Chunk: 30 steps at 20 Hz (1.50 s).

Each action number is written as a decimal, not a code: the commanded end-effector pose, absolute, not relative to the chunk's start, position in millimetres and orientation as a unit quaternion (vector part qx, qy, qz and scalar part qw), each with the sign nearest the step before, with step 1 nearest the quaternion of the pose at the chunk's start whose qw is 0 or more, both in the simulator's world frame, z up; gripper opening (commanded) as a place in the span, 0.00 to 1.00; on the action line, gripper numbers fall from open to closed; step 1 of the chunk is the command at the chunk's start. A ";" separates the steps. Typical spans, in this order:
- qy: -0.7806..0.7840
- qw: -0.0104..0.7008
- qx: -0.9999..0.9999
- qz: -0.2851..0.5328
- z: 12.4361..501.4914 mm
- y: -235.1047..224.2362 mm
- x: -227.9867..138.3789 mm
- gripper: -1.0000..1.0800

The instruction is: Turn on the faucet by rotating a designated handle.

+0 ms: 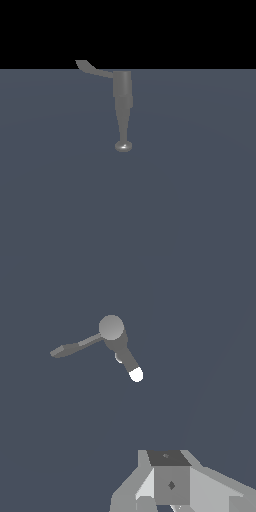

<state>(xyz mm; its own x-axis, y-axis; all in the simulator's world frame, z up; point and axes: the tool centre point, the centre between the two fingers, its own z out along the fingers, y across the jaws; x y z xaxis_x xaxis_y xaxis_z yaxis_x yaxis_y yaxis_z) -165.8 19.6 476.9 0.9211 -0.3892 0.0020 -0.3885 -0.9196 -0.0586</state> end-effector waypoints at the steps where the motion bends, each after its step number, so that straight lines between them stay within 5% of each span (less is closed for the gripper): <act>1: 0.227 0.029 -0.974 -0.005 471.8 23.7 -152.6 0.00; 30: 0.529 0.014 -0.848 0.006 375.7 84.7 -15.2 0.00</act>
<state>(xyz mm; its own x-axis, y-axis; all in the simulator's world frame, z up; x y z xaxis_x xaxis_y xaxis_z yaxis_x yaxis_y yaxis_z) -21.7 80.8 382.4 0.4716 -0.8814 -0.0260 -0.8818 -0.4712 -0.0184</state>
